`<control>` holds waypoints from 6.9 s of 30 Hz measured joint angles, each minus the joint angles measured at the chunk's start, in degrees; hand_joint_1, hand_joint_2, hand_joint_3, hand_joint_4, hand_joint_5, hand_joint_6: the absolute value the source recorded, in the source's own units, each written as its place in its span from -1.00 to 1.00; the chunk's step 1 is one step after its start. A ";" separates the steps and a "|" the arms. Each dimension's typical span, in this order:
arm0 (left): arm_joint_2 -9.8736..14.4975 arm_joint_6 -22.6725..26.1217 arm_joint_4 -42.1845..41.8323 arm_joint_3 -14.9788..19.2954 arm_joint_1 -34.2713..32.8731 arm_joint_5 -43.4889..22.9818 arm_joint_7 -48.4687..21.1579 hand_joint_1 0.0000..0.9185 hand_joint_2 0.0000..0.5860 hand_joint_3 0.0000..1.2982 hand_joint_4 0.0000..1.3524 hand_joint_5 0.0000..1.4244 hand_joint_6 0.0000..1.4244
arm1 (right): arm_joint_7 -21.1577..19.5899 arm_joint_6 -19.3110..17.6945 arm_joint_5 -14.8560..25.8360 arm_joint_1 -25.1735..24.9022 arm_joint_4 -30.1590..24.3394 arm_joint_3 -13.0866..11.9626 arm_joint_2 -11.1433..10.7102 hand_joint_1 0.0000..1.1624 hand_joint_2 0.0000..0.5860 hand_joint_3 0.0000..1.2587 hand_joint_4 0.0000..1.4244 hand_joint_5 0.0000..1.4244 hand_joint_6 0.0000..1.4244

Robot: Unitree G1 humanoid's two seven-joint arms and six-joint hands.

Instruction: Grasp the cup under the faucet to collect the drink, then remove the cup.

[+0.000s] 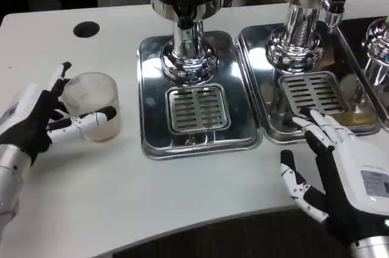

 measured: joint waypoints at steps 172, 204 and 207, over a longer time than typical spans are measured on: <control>-0.47 -15.05 -8.33 2.30 -13.96 -14.25 -27.28 -0.92 -0.72 -0.67 -0.70 -0.52 -0.11 | 5.64 -4.28 4.52 8.38 -14.28 -3.69 7.03 -0.36 0.63 -0.55 -0.79 -0.78 -0.66; 2.25 -13.45 -13.65 3.06 -14.84 -16.56 -38.28 -0.99 -0.76 -0.52 -0.49 -0.42 0.04 | 5.07 -4.88 5.05 6.70 -11.62 -3.54 7.88 -0.36 0.63 -0.55 -0.79 -0.76 -0.66; 2.37 -13.32 -14.27 3.25 -14.20 -16.82 -38.46 -0.99 -0.76 -0.51 -0.49 -0.42 0.04 | 5.08 -4.88 5.36 6.70 -11.62 -3.54 7.85 -0.36 0.63 -0.55 -0.79 -0.76 -0.66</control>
